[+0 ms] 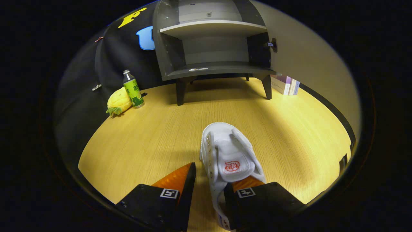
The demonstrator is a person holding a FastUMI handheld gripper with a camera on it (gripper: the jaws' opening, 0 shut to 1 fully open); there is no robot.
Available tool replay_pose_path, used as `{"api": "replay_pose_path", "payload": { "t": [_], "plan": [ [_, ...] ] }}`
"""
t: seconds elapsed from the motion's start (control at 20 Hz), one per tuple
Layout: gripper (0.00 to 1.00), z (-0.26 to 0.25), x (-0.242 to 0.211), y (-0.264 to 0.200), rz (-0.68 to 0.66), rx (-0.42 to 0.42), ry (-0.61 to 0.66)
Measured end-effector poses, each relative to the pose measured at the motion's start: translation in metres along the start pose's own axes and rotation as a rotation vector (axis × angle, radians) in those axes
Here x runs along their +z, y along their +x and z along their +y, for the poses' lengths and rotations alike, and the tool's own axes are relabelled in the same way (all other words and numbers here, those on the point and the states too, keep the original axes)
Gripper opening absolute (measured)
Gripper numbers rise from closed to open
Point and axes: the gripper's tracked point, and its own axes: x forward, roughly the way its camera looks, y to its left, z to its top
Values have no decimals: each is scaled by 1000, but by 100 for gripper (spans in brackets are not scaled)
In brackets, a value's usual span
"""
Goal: Open the shoe cabinet door, grab the shoes and put them into the shoe cabinet, then close the shoe cabinet door.
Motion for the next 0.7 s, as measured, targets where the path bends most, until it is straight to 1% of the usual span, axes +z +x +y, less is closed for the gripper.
{"api": "replay_pose_path", "payload": {
  "t": [0.05, 0.1, 0.15, 0.25, 0.3, 0.35, 0.45, 0.55, 0.7],
  "plan": [
    [51, -5, 4, -4, -17, -11, 5],
    [41, -6, 6, 5, -35, -18, 9],
    [31, 0, 9, 18, -54, -3, 14],
    [12, -1, 12, 23, -67, -19, -9],
    [7, -1, 16, 18, -82, -14, -11],
    [7, -3, 20, 29, -88, -8, -12],
    [6, -6, 30, 22, -102, 0, -4],
    [6, -10, 46, 4, -118, 7, 3],
    [6, -14, 86, -34, -169, 8, -37]
  ]
}}
